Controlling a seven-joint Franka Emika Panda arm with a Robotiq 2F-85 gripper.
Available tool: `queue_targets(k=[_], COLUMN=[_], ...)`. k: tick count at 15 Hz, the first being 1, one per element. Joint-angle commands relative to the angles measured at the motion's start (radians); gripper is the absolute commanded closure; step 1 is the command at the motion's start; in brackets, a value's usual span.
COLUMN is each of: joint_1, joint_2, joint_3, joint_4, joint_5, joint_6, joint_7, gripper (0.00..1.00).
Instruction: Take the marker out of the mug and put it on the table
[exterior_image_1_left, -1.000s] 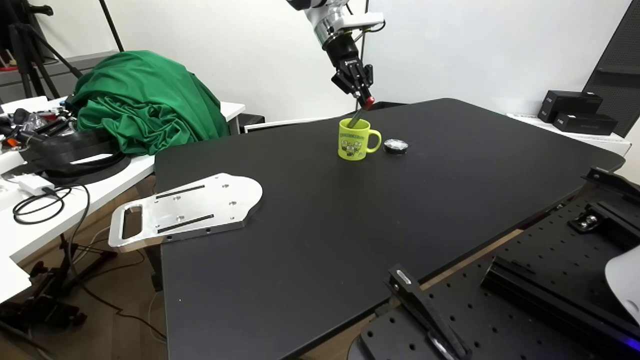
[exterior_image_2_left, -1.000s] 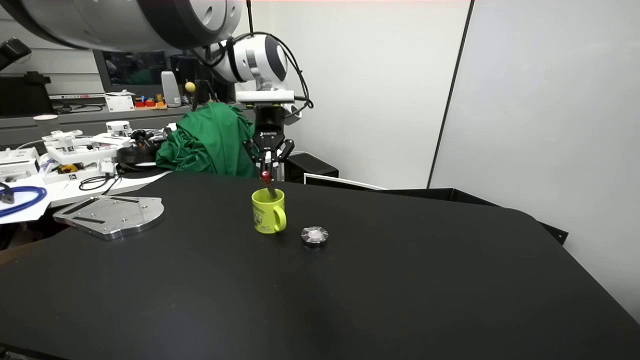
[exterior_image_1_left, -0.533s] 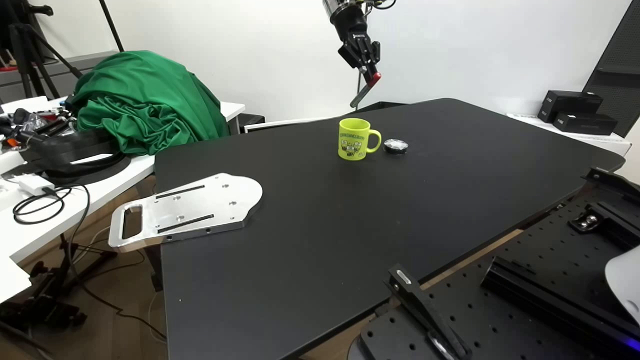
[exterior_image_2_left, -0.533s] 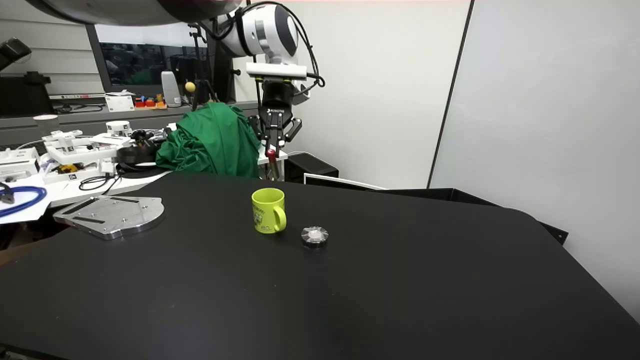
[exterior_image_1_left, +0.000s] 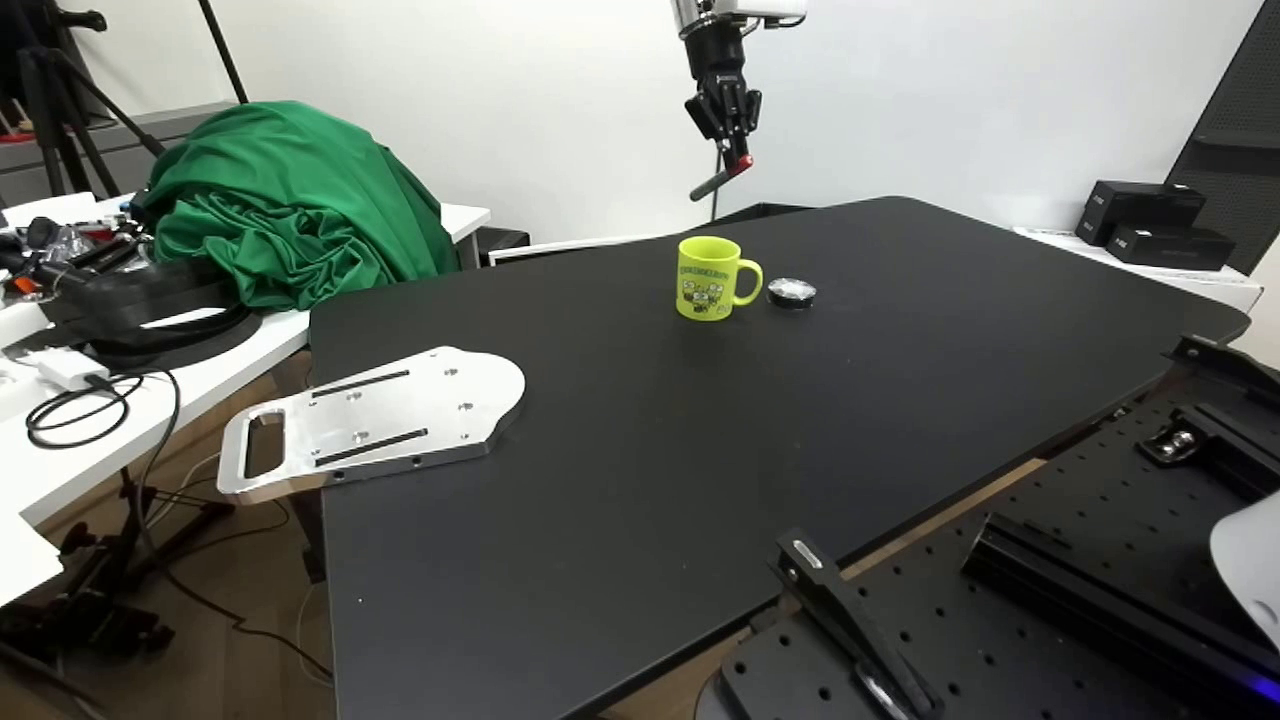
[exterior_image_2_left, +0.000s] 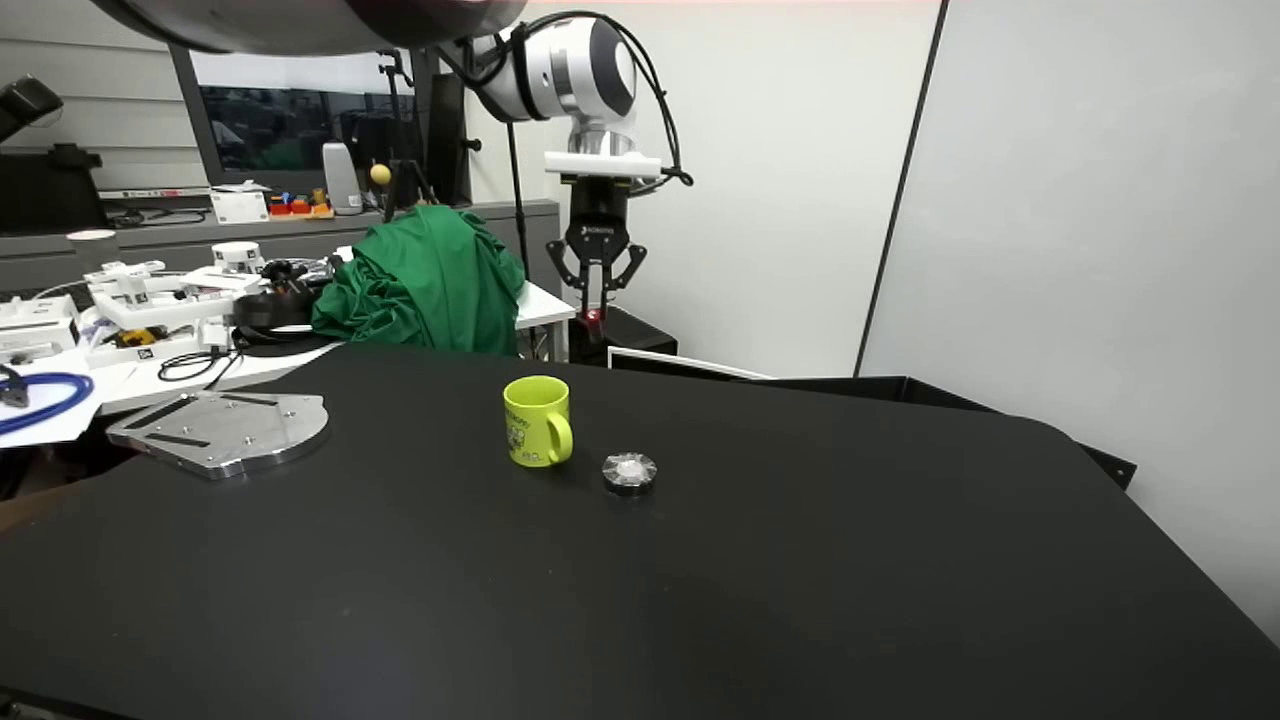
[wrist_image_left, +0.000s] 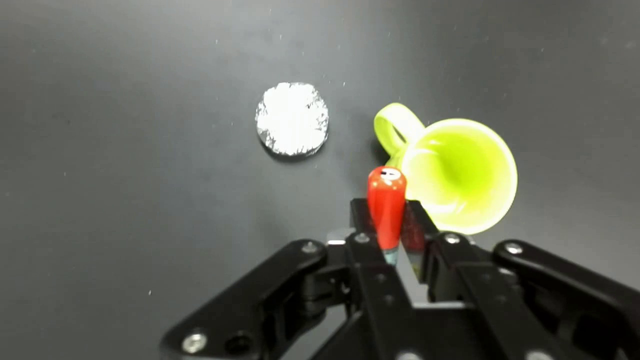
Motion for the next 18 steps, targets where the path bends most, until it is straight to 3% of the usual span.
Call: queue_targets(k=[1, 10, 14, 15, 16, 18], joint_1=[-0.048, -0.083, -0.076, -0.073, -0.074, -0.080], joint_2=[0.024, 0.139, 0.161, 0.160, 0.152, 0.127], joint_3=[0.023, 0.028, 0.028, 0.025, 0.029, 0.038], joint_4=[-0.026, -0.111, -0.139, -0.145, -0.151, -0.165], joint_5=[0.041, 0.060, 0.059, 0.057, 0.061, 0.070], joint_6=[0.209, 0.625, 0.699, 0.704, 0.702, 0.694], joint_7=[-0.025, -0.051, -0.045, -0.041, -0.044, -0.053], gripper=[0.95, 0.95, 0.95, 0.86, 0.54, 0.49])
